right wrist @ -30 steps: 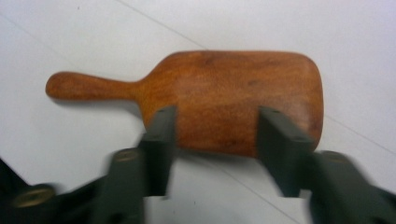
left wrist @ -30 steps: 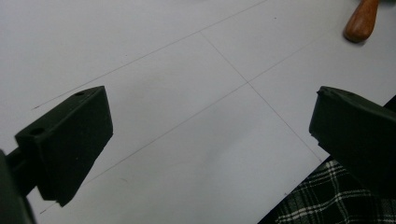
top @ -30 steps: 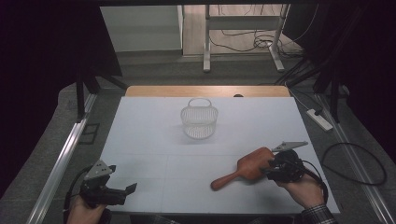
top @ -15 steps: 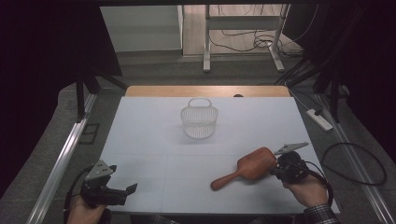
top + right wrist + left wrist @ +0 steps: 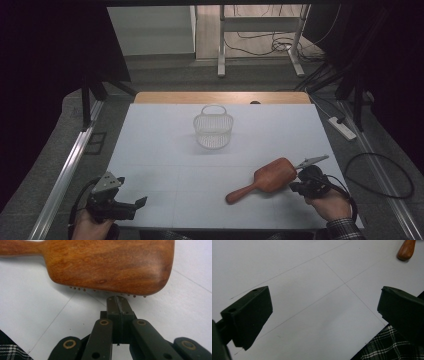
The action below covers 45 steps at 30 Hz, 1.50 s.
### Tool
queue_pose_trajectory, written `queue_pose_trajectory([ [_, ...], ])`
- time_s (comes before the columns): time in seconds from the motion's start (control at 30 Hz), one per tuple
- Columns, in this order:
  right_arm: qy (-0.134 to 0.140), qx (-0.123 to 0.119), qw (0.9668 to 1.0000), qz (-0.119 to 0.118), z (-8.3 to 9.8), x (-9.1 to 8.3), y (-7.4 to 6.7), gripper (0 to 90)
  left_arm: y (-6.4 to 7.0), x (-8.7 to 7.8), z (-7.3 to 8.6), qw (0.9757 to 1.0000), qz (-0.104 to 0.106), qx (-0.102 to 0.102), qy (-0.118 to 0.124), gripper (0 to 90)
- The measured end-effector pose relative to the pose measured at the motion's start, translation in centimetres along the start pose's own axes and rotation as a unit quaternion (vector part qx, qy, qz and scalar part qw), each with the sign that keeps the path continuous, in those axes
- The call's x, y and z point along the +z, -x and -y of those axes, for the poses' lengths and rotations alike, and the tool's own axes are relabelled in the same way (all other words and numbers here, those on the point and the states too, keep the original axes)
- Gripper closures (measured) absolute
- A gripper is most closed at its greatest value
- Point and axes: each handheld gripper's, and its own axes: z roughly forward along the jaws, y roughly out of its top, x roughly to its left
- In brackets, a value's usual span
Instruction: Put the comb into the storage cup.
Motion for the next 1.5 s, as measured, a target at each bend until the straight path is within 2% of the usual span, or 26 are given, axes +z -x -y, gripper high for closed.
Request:
queue_pose_trajectory([
  [0.27, -0.002, 0.015, 0.9999, 0.003, -0.2, 0.6, 0.7, 89.2, 0.0, 0.0, 0.0, 1.0, -0.001, 0.0, -0.002, 0.7],
  [0.53, -0.013, 0.011, 0.9998, 0.011, -1.1, 1.2, 0.7, 89.1, 0.0, 0.0, 0.0, 1.0, -0.003, 0.0, -0.003, 0.7],
  [0.97, -0.02, 0.011, 0.9993, 0.029, -3.2, 2.4, 1.6, 89.1, 0.0, 0.1, -0.1, 1.0, -0.003, -0.003, -0.005, 0.9],
  [1.5, -0.033, -0.003, 0.9984, 0.047, -5.8, 4.1, 1.8, 89.1, -0.1, 0.1, -0.1, 1.0, -0.004, -0.007, -0.006, 1.0],
])
